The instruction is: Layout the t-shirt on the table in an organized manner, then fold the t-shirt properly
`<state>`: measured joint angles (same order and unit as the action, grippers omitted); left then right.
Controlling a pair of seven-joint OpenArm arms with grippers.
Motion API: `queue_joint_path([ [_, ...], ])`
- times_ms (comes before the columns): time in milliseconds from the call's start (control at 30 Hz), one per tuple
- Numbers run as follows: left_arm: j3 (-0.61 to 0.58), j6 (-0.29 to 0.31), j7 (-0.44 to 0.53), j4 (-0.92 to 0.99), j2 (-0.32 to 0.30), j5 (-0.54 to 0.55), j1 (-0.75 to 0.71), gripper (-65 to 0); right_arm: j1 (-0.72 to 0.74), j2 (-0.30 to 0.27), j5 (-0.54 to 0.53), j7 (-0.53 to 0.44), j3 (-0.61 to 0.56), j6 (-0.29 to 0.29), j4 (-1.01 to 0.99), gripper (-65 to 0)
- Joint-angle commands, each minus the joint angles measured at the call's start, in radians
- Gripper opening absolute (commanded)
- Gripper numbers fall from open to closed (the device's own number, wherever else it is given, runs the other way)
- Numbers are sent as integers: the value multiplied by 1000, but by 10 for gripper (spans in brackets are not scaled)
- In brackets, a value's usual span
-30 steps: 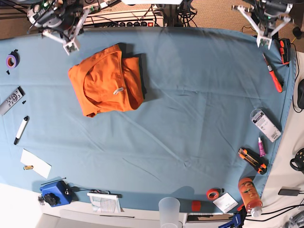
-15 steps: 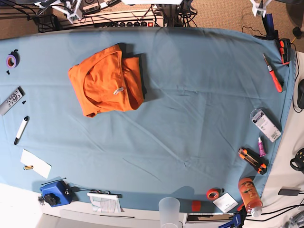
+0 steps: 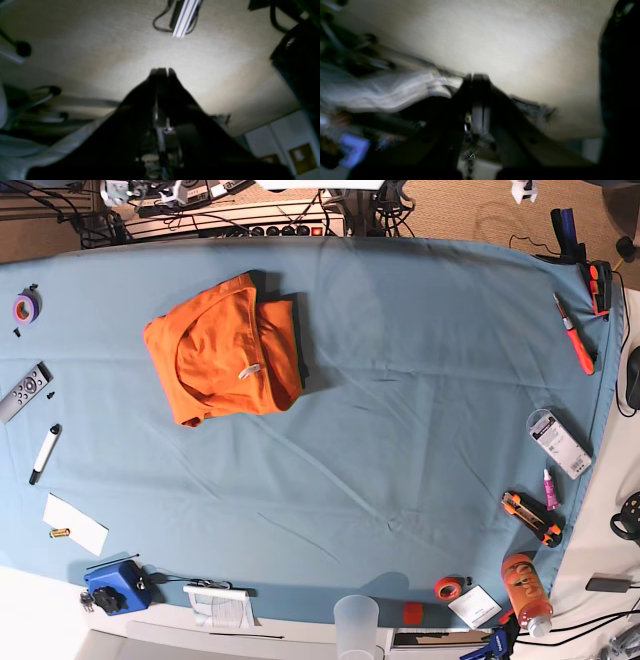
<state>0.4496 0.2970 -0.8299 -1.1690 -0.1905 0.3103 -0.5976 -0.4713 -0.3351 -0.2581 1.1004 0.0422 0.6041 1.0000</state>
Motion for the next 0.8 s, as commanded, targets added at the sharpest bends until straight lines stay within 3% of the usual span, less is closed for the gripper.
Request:
queue_joint_path([
  [0,5,5,34,38,-9,-22,5,-650,14,-16,29,-19,-35,4,-26,-650],
  [133,5,68,196,212,-9,-101,95,-650,85,-17,170,-209,-186,1,-125,-650],
  [300,5,50,312,401,-6,-142,206,-650,156,-8,309,-485,-325,-13,-186,-650],
  [400,5,6,407,512,8,-209,251,-650,195,-3,323,-595,-384,-82,-229,-650],
  [533,5,-10,568,611,30,-293,268,-650,214,-3,332,-772,-433,-256,-304,-650],
  [633,5,-8,587,617,43,-292,268,-650,220,-3,338,-833,-436,-329,-351,-650],
  [767,5,-8,588,594,43,-288,268,-650,223,-12,337,-818,-435,-339,-356,-650],
])
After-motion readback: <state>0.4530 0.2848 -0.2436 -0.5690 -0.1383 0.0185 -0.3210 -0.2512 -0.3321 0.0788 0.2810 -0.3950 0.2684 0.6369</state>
